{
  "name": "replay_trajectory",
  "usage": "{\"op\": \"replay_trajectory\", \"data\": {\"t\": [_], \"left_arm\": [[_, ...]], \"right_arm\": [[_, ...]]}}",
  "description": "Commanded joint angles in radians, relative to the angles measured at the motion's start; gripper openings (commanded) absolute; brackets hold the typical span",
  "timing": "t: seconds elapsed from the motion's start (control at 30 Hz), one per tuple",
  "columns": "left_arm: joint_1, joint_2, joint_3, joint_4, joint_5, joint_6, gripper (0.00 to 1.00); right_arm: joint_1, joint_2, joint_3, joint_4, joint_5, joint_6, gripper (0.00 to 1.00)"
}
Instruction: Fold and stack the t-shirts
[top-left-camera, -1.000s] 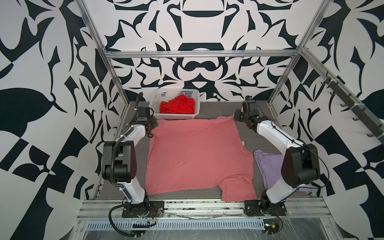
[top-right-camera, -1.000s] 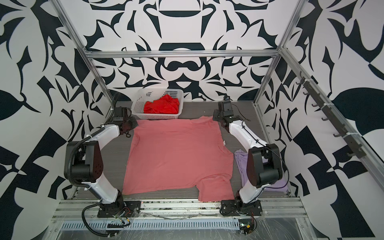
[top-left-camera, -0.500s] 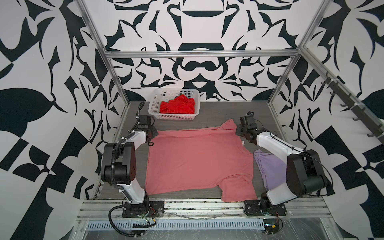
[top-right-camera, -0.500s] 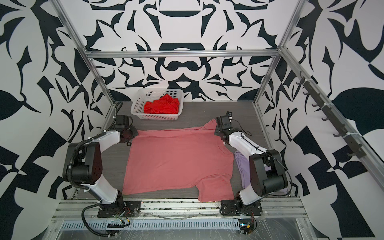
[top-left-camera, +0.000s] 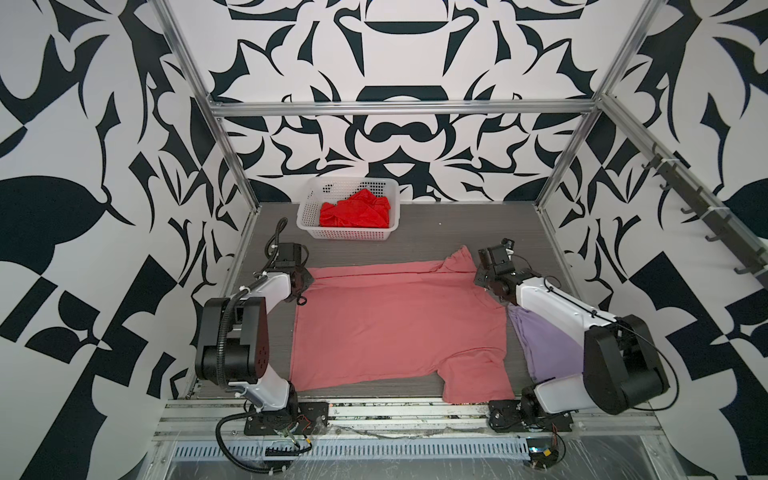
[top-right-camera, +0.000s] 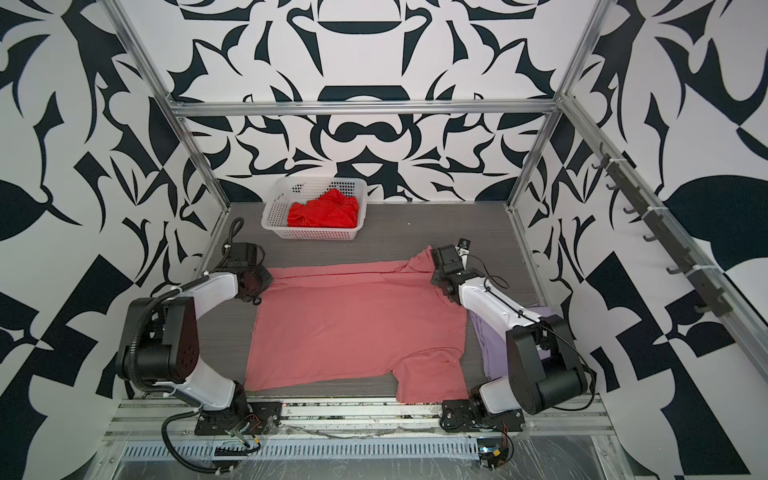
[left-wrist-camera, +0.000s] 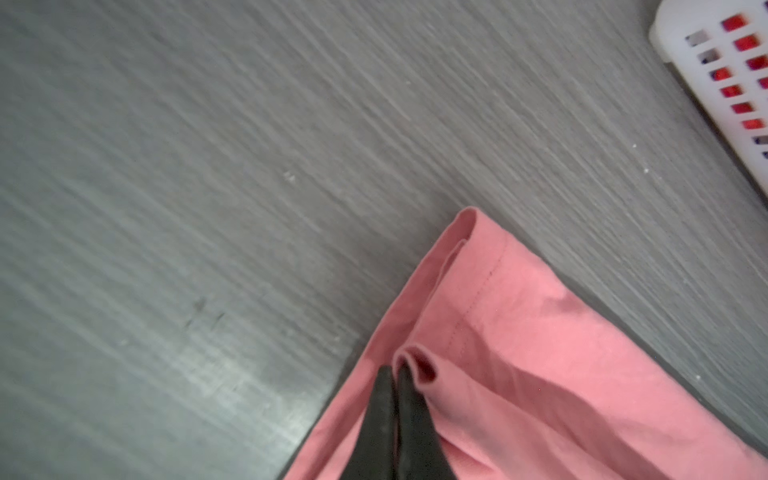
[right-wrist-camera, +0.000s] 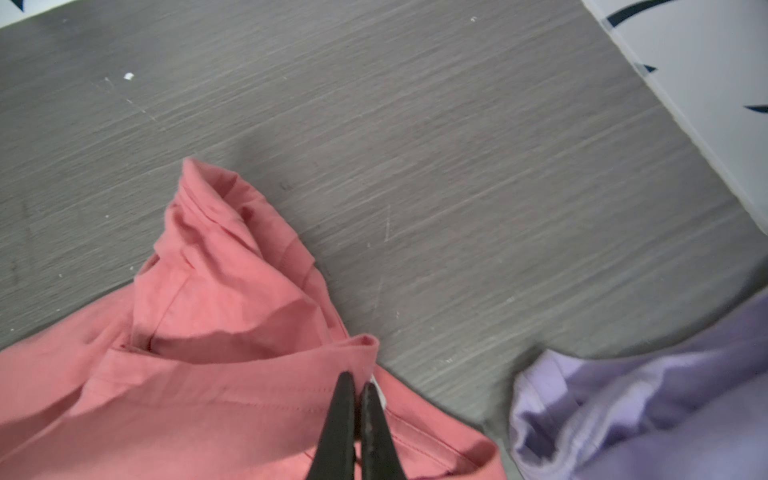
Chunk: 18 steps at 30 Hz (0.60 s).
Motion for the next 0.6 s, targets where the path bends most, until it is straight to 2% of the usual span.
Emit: {"op": "replay_trajectory", "data": {"t": [0.0, 0.07, 0.27, 0.33, 0.43, 0.5, 0.57], "left_arm": [[0.005, -0.045, -0.024, -0.009, -0.068, -0.026, 0.14], [0.006, -0.038, -0.021, -0.011, -0.049, -0.014, 0.22], [0.004, -0.039, -0.044, -0.021, -0.014, -0.045, 0.25], [0.004, -0.065, -0.059, -0.028, -0.023, -0.053, 0.26], [0.004, -0.121, -0.061, -0.077, -0.082, -0.069, 0.26], [0.004, -0.174, -0.056, -0.119, -0.133, -0.085, 0.28], [0.004, -0.242, -0.059, -0.132, -0.159, -0.084, 0.31]], "right_arm": [[-0.001, -0.062, -0.034, -0.033, 0.066, 0.057, 0.00], [0.001, -0.071, -0.054, -0.025, 0.050, 0.074, 0.00], [0.012, -0.050, -0.084, -0.015, 0.035, 0.114, 0.00], [0.017, -0.052, -0.075, -0.041, 0.046, 0.132, 0.05], [0.038, -0.085, -0.043, -0.140, 0.123, 0.175, 0.11], [0.054, -0.133, -0.024, -0.200, 0.177, 0.200, 0.11], [0.076, -0.205, -0.013, -0.244, 0.227, 0.237, 0.20]]}}
